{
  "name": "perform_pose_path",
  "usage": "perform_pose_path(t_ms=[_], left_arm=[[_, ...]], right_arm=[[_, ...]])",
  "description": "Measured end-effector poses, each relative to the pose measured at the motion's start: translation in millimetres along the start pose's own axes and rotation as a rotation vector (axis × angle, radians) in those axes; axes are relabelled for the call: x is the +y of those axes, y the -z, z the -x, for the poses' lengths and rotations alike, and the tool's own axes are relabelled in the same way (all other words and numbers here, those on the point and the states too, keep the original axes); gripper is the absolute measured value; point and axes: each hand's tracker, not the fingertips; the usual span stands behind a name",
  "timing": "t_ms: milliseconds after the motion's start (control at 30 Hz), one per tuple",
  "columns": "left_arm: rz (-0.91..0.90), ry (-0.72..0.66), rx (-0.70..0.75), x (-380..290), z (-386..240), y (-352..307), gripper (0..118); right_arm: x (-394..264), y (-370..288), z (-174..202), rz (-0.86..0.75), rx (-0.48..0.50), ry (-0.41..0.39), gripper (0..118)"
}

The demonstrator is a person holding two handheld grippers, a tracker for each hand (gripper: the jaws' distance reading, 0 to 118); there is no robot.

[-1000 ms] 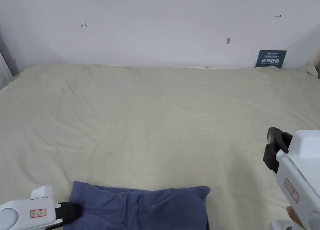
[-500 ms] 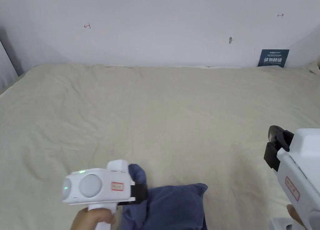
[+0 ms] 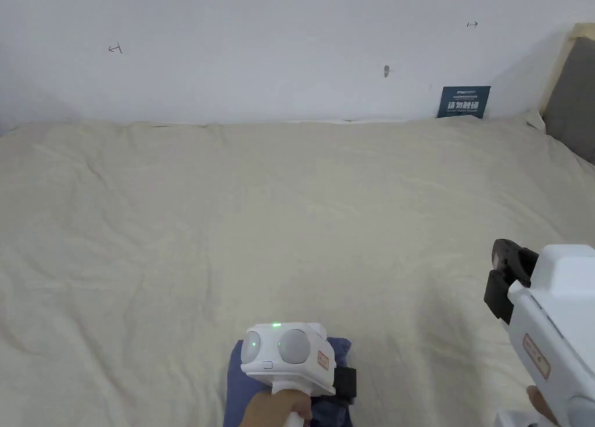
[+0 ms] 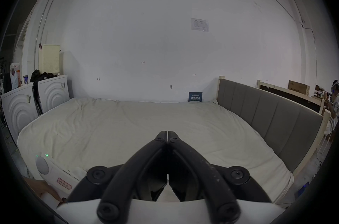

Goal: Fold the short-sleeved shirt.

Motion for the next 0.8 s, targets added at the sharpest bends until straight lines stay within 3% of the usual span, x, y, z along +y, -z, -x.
perform_pose_path(t_ms=[67, 300, 333, 400, 433, 467, 533, 567, 800], left_arm=[[-0.014, -0.007, -0.045, -0.5, -2.9, -4.7, 114], [-0.284, 0.033, -0.049, -9.4, -1.3, -67.7, 112], [-0.33, 0.057, -0.027, -11.2, 1.0, -75.6, 107], [-0.443, 0.087, 0.023, -25.0, -2.1, -98.1, 74], [-0.491, 0.1, 0.042, -28.5, 0.7, -102.5, 74], [-0.529, 0.11, 0.066, -31.3, 3.1, -104.5, 66], [-0.568, 0.124, 0.112, -37.6, 11.1, -102.1, 21], [-0.572, 0.128, 0.126, -40.1, 13.3, -100.7, 4], [-0.563, 0.172, 0.137, -63.7, 8.2, -73.0, 0]], right_arm=[[-0.7, -0.7, -3.2, 0.003, -0.01, 0.0, 1], [-0.2, -2.1, -6.3, 0.002, -0.018, 0.017, 1], [0.5, -2.4, -5.4, 0.0, -0.016, 0.016, 1], [1.8, -3.1, -3.2, -0.006, -0.01, 0.014, 1], [2.3, -3.8, -1.5, -0.008, -0.005, 0.015, 1], [2.5, -4.1, -0.4, -0.01, -0.002, 0.017, 1], [2.7, -4.2, 1.3, -0.012, 0.006, 0.018, 1], [2.6, -4.7, 2.6, -0.012, 0.009, 0.017, 1], [1.1, -4.5, 4.3, -0.014, 0.024, 0.011, 1]])
